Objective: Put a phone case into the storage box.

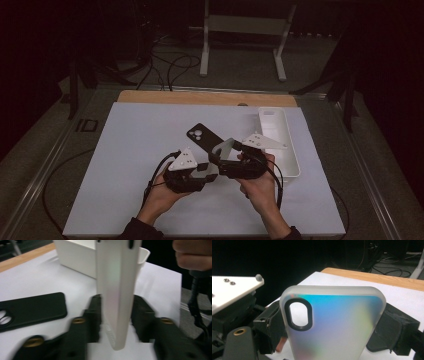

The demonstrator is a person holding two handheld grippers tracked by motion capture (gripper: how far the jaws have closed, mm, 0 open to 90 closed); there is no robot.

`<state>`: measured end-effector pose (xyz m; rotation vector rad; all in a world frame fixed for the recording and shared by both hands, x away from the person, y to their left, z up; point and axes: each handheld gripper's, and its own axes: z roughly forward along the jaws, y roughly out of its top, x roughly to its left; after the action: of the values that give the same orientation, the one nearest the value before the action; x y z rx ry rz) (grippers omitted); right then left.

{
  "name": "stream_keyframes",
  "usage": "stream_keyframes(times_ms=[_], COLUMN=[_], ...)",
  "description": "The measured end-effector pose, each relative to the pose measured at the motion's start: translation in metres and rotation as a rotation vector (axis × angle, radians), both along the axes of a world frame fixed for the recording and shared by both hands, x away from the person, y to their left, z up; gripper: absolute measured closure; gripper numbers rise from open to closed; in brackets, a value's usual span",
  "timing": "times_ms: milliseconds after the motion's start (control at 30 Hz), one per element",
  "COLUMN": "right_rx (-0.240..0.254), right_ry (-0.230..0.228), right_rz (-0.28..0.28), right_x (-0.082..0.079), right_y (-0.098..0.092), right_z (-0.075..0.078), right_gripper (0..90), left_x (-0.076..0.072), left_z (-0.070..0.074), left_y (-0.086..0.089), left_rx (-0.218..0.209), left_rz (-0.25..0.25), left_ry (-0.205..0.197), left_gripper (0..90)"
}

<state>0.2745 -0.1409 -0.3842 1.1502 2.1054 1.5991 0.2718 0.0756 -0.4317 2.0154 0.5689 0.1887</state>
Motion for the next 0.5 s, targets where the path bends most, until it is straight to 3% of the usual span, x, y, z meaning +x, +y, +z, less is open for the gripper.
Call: stream_keyframes(times_ms=[133,233,500], right_rx=[-0.001,-0.003,-0.008], right_ry=[0.008,0.011,0.015], right_rz=[-0.013,-0.018,-0.013], right_x=[0.001,0.002,0.002], right_y=[-0.001,-0.001,0.0], right_z=[-0.001,-0.003,-0.004], right_gripper=[16.8,16.8,16.8], left_x=[0.0,0.0,-0.001], left_z=[0.0,0.0,0.003], left_y=[0.006,0.01,0.018], left_rx=[-0.003,-0.013,0.003], left_rz=[0.054,0.094,0.154], left_ry=[-0.01,-0.019,-0.052], left_gripper=[34.0,25.9,14.9])
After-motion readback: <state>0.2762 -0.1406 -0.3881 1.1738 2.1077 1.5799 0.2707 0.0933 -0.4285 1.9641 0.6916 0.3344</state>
